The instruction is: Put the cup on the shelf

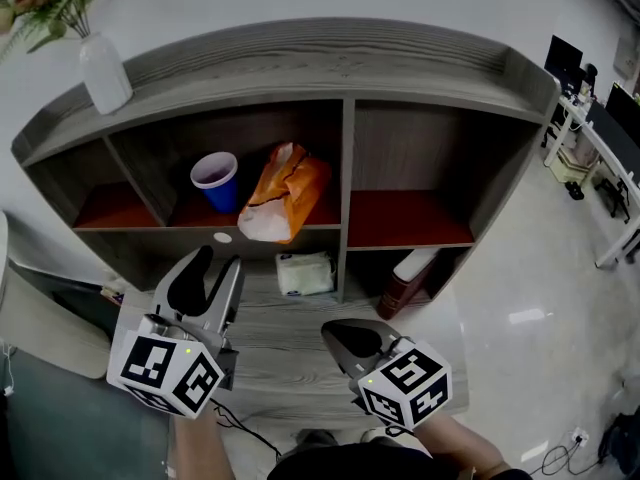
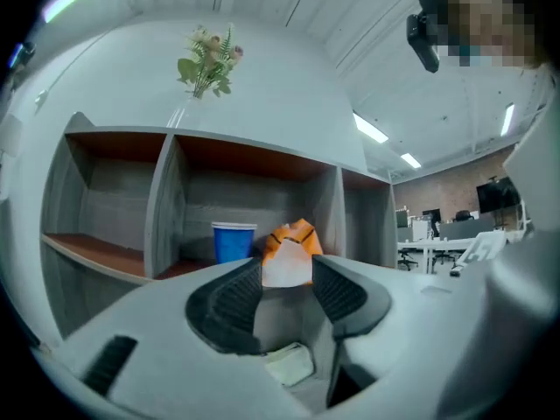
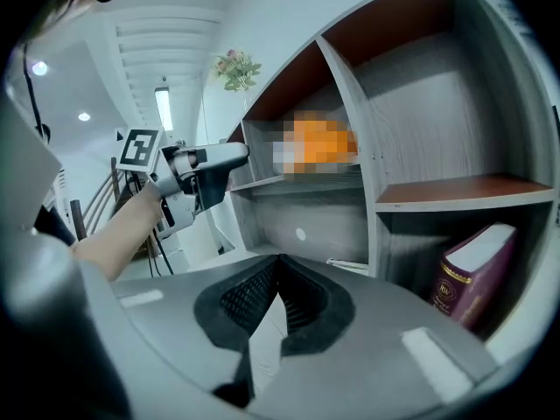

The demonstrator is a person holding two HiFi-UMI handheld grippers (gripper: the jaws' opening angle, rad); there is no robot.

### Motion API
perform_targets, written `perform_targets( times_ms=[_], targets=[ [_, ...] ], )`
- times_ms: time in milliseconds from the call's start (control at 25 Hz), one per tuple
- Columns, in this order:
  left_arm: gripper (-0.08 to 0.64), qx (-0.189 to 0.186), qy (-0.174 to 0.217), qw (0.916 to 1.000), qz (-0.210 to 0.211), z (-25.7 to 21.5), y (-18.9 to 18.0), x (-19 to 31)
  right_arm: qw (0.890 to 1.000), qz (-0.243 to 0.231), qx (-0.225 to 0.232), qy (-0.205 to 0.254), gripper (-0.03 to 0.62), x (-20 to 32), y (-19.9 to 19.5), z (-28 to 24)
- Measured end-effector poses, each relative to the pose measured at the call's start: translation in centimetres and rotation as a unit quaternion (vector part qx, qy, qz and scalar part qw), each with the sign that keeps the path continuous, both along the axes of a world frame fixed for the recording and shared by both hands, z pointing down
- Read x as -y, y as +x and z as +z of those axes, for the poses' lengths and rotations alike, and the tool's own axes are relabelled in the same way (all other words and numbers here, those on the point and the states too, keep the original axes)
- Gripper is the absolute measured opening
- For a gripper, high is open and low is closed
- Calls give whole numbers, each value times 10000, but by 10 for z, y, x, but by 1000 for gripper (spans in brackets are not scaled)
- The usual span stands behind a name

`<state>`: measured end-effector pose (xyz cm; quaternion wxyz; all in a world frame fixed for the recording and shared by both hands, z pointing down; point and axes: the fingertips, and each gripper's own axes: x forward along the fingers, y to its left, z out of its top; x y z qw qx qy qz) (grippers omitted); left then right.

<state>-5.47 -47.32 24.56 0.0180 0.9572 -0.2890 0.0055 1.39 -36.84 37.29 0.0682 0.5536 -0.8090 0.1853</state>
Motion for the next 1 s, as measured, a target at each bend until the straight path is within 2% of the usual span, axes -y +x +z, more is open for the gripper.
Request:
perform_targets(
  times_ms=[280, 520, 720, 1000],
  targets=[
    [115, 9, -501, 9980, 391, 37, 19, -44, 10000, -42, -20, 47, -2, -14, 3, 2],
    [86, 25, -820, 9949, 583, 61, 32, -69, 10000, 7, -22, 18, -2, -28, 9, 8],
    [44, 185, -1018, 9923, 676, 86, 42, -88, 10000, 88, -1, 2, -2, -36, 12, 12],
    [34, 592, -1250, 9859, 947, 119, 51, -115, 9998, 204, 35, 19, -2, -43, 11, 16]
  ],
)
